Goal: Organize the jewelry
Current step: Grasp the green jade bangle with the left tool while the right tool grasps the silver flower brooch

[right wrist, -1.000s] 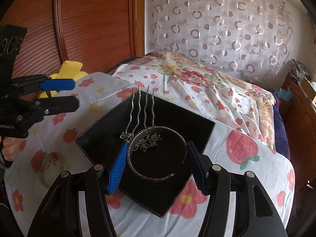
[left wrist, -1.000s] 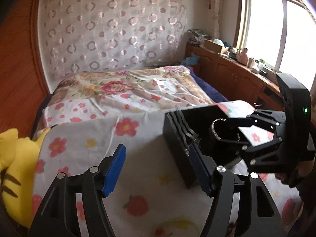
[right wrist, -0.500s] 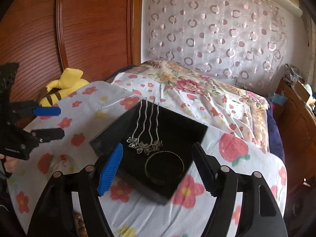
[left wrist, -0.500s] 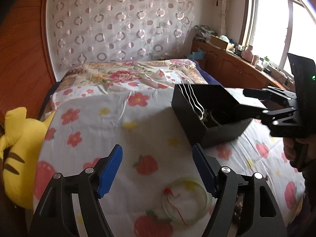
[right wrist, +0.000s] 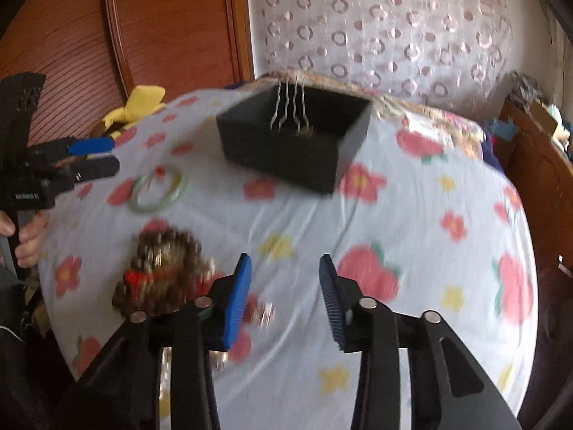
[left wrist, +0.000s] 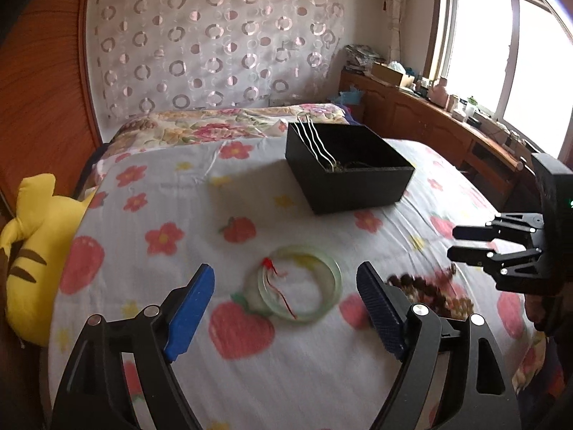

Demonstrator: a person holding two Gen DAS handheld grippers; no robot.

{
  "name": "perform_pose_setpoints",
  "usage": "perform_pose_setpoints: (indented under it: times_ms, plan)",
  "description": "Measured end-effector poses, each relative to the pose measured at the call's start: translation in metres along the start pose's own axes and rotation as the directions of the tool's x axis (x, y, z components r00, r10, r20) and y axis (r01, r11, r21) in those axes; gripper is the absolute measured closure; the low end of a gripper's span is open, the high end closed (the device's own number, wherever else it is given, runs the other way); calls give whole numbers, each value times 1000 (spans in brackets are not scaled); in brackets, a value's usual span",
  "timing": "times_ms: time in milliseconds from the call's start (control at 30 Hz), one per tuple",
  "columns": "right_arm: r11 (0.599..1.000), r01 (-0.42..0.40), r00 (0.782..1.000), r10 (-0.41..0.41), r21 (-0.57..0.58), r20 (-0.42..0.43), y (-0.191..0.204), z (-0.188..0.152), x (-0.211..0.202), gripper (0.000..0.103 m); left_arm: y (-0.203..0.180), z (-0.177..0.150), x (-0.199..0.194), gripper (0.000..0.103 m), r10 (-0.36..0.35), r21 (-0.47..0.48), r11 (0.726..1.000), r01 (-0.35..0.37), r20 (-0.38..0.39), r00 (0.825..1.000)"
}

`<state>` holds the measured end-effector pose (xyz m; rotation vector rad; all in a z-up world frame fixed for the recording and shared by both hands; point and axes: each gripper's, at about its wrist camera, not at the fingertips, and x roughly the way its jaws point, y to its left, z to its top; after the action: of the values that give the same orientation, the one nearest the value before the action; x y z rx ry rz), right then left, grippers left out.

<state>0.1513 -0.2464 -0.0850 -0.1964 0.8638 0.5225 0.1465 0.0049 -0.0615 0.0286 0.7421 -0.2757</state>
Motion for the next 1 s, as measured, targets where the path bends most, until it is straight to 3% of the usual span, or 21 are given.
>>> perform_pose_setpoints:
  times_ms: [300,467,1000]
  plan:
    - [1000,-14,1000,14,-8,-20,13,-10,6,72,-3,-18,-7,24,-16,-15,1000,16,-8,1000]
    - [999,28,999,-28,-21,-28,14,-10,5,87,-5,-21,-9,24,-12,-5,1000,12,-7,1000]
    - [999,31,999,-32,38,32,7,-34,-26,88,-10,-3,22,24,-11,43,999,15,-95,995]
